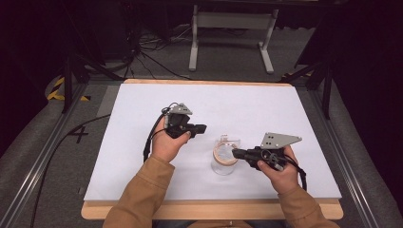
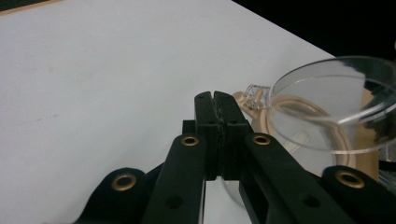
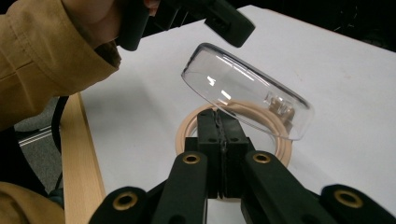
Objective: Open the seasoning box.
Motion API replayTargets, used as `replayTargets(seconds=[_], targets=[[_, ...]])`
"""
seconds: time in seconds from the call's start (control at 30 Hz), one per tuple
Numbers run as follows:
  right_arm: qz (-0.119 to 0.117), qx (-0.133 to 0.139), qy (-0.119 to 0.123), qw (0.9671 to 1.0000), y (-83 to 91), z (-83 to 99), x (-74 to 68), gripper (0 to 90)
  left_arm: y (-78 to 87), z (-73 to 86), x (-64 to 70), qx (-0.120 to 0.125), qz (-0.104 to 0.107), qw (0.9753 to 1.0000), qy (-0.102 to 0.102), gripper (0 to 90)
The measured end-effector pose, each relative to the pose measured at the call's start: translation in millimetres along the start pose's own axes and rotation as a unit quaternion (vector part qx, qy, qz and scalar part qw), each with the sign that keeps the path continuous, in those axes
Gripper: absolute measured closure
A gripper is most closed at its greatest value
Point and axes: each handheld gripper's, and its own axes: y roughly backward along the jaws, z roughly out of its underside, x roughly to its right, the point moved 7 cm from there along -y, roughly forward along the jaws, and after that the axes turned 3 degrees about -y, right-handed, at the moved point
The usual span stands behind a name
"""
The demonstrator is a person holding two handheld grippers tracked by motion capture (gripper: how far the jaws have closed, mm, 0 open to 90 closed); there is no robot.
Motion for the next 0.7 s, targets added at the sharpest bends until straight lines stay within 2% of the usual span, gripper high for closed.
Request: replayTargets(seconds=[0.17,0.23,0.47,0.7], targets=[[0.007,0.010,0.014,0.9998,-1.5,-8.4,4.9,90.0,11.8,8.8,-2.8,-0.001,-0.015,0.9999,0.004,89.2],[0.009,0.016,0.020,0.9996,-3.8,-13.8,8.2,90.0,18.4,14.6,-4.7,-0.004,-0.024,0.9996,0.012,89.1],[0.007,0.024,0.022,0.9994,-8.8,-21.4,15.0,90.0,33.9,27.5,-9.0,-0.009,-0.040,0.9988,0.026,88.9],[0.016,0.026,0.026,0.9992,-16.4,-25.9,24.9,90.0,46.3,39.5,-14.0,-0.011,-0.056,0.9976,0.039,88.1]])
